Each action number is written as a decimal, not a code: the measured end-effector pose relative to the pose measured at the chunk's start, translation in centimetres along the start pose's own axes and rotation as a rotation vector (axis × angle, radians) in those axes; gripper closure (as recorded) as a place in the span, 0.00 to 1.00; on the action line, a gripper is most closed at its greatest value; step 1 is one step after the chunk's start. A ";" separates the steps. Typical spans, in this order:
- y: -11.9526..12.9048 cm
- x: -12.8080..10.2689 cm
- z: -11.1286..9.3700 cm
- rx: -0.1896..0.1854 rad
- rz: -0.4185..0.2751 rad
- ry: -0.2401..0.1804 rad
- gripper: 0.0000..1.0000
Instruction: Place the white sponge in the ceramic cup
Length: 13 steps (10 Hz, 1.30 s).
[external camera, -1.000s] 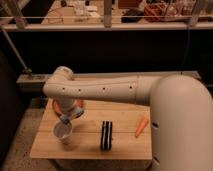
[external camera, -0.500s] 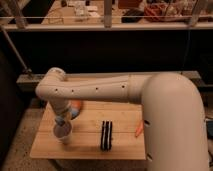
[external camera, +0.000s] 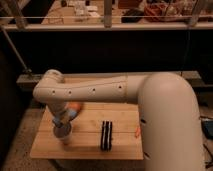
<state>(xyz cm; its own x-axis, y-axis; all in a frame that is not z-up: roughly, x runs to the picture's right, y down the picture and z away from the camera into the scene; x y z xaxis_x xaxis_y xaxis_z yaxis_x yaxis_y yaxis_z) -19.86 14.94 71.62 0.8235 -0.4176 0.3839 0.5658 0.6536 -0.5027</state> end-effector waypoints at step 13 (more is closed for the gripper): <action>0.5 -2.2 1.1 -0.014 -0.014 0.008 0.91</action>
<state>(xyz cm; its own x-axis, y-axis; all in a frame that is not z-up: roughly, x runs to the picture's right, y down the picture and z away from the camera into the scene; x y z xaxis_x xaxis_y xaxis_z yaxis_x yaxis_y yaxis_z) -21.44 16.94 71.35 0.8160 -0.4318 0.3843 0.5775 0.6387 -0.5085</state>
